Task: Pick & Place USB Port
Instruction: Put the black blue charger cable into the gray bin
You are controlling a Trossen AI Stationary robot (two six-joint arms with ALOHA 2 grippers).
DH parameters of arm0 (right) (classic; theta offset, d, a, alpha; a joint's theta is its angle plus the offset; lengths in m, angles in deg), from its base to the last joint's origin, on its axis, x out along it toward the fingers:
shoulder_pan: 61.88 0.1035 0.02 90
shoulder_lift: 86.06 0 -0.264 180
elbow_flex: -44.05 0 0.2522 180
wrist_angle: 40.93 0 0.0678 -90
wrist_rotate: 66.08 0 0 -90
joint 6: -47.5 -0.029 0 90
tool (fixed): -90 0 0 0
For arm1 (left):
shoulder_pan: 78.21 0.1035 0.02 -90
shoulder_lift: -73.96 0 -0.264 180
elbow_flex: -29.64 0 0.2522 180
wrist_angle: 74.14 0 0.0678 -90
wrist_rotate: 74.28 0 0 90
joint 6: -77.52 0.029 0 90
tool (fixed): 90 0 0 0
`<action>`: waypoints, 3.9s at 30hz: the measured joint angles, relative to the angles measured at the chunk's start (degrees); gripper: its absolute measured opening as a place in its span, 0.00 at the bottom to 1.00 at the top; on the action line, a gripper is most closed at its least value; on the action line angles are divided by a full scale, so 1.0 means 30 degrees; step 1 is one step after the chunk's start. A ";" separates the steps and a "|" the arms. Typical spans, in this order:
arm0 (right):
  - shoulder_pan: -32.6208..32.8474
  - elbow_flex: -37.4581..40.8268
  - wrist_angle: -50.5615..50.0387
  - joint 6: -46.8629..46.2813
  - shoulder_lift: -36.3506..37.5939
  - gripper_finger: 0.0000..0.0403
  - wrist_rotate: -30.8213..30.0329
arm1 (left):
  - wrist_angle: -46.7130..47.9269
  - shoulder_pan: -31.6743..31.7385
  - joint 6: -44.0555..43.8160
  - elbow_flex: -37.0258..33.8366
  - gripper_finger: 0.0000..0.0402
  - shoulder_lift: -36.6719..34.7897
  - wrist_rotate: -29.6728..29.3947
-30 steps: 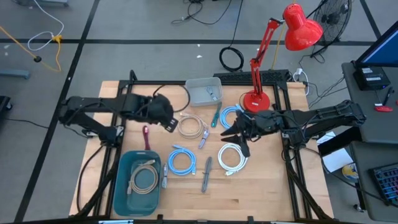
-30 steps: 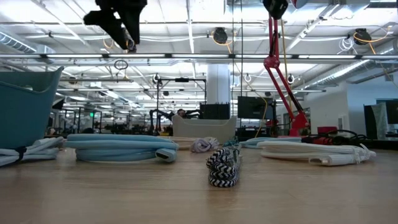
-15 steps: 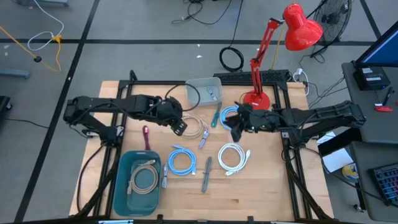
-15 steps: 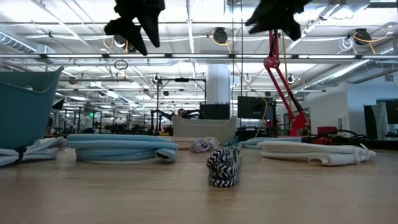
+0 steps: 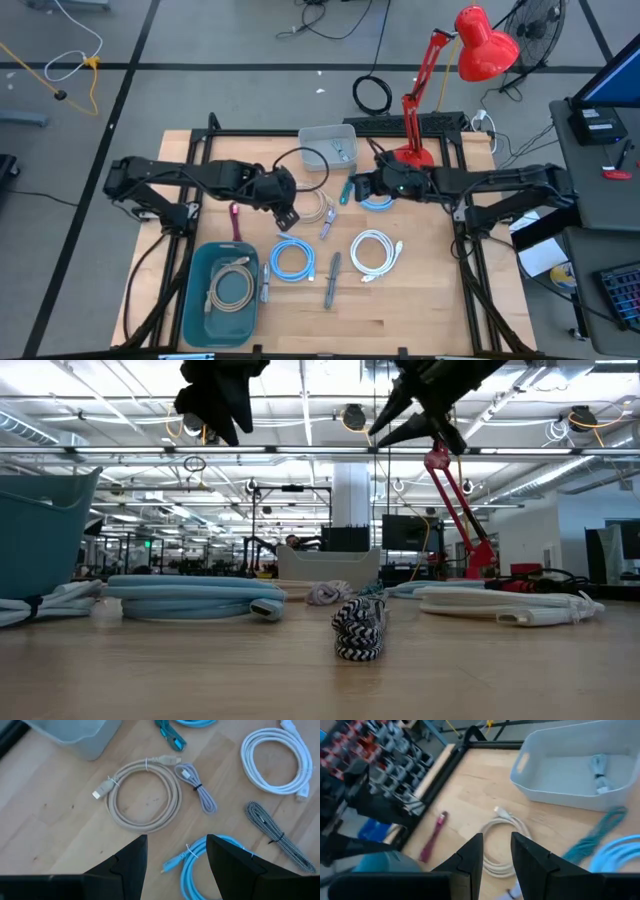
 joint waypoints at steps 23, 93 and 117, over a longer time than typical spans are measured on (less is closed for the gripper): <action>-0.5993 -0.0521 -0.1825 0.0744 -0.5814 0.23 0.8470 | 0.0058 -0.2287 0.0761 0.0000 0.52 0.0036 -0.2064; -0.6422 -0.5603 -0.6972 0.5945 -1.1348 0.42 0.8876 | 0.0080 -0.3119 -0.0405 0.0000 0.51 0.0036 -0.2976; -0.6542 -0.5639 -0.6017 0.4726 -1.2929 0.42 0.8995 | 0.0359 -0.3403 -0.0422 0.0000 0.52 0.0036 -0.3046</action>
